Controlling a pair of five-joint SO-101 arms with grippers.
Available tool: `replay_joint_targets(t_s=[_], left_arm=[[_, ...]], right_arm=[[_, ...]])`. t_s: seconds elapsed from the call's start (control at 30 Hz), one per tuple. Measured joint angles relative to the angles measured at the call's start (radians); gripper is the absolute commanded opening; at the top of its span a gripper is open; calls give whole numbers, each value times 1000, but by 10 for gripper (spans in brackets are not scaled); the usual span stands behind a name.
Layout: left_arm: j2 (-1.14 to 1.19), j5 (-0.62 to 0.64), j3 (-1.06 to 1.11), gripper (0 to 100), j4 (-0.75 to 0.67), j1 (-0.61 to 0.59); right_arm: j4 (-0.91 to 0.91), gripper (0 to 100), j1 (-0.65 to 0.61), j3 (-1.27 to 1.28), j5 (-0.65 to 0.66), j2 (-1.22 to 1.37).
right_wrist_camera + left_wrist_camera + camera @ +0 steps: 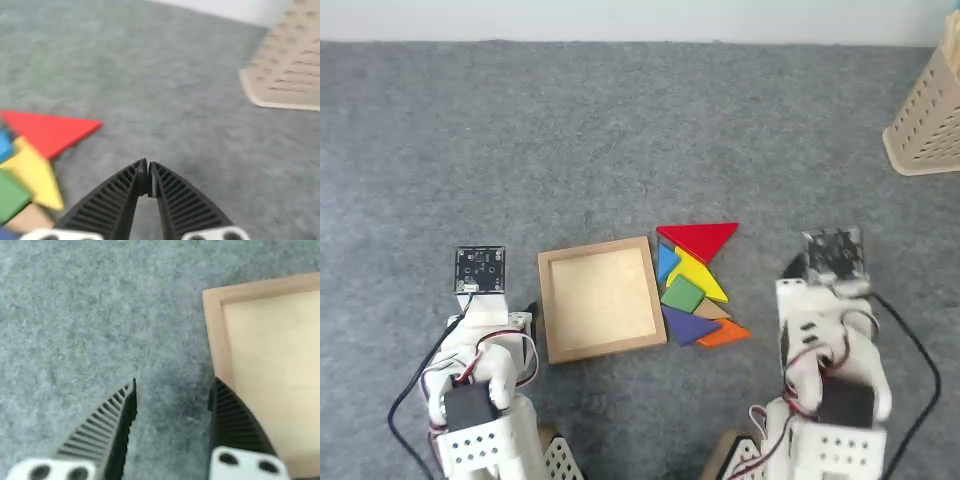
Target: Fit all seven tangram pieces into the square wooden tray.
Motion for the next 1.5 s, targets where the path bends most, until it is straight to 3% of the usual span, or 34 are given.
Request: replay_joint_targets(t_s=[0.2,0.43,0.67,0.97,1.17,1.5], left_arm=[[0,0,0,225,0,0],[0,0,0,225,0,0],[0,0,0,225,0,0],[0,0,0,225,0,0],[0,0,0,225,0,0],[0,0,0,225,0,0]], right_arm=[[-2,32,-164,-296,3,534],[-2,322,-339,-612,18,1140],[5,358,-446,-870,250,1553],[71,358,-440,-1008,486,1697],[107,358,-354,-1014,635,1697],[98,358,-341,-1022,677,1820]])
